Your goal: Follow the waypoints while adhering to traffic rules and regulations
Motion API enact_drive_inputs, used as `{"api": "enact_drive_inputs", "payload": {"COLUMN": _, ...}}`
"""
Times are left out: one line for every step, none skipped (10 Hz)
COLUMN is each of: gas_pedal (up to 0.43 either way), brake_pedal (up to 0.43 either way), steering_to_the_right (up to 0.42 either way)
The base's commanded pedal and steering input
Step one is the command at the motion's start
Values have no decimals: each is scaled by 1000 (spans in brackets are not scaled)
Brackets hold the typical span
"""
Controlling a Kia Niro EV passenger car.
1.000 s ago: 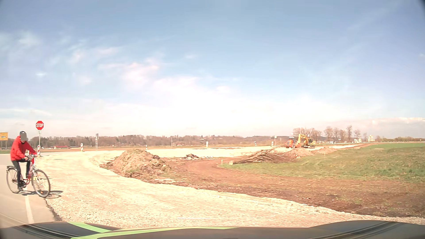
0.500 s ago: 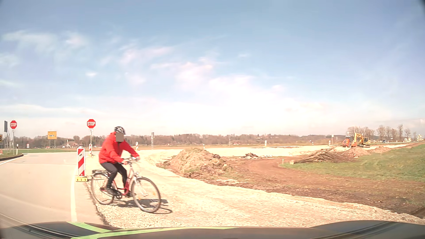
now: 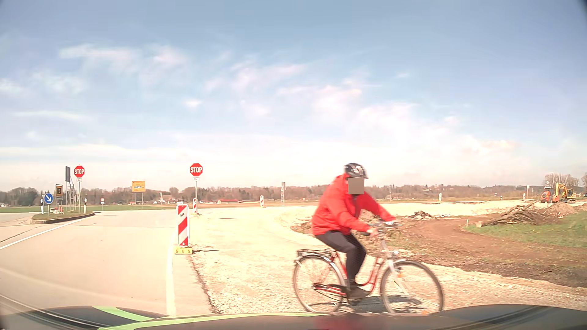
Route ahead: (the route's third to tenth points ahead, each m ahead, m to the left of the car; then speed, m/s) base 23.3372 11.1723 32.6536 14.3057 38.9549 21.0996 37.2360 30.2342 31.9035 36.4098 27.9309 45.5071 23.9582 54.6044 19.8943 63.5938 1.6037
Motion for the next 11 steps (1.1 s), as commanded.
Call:
{"api": "enact_drive_inputs", "payload": {"gas_pedal": 118, "brake_pedal": 0, "steering_to_the_right": -968}}
{"api": "enact_drive_inputs", "payload": {"gas_pedal": 118, "brake_pedal": 0, "steering_to_the_right": -965}}
{"api": "enact_drive_inputs", "payload": {"gas_pedal": 130, "brake_pedal": 0, "steering_to_the_right": -962}}
{"api": "enact_drive_inputs", "payload": {"gas_pedal": 157, "brake_pedal": 0, "steering_to_the_right": -946}}
{"api": "enact_drive_inputs", "payload": {"gas_pedal": 169, "brake_pedal": 0, "steering_to_the_right": -918}}
{"api": "enact_drive_inputs", "payload": {"gas_pedal": 189, "brake_pedal": 0, "steering_to_the_right": -870}}
{"api": "enact_drive_inputs", "payload": {"gas_pedal": 240, "brake_pedal": 0, "steering_to_the_right": -798}}
{"api": "enact_drive_inputs", "payload": {"gas_pedal": 240, "brake_pedal": 0, "steering_to_the_right": -711}}
{"api": "enact_drive_inputs", "payload": {"gas_pedal": 240, "brake_pedal": 0, "steering_to_the_right": -648}}
{"api": "enact_drive_inputs", "payload": {"gas_pedal": 240, "brake_pedal": 0, "steering_to_the_right": -555}}
{"api": "enact_drive_inputs", "payload": {"gas_pedal": 240, "brake_pedal": 0, "steering_to_the_right": -491}}
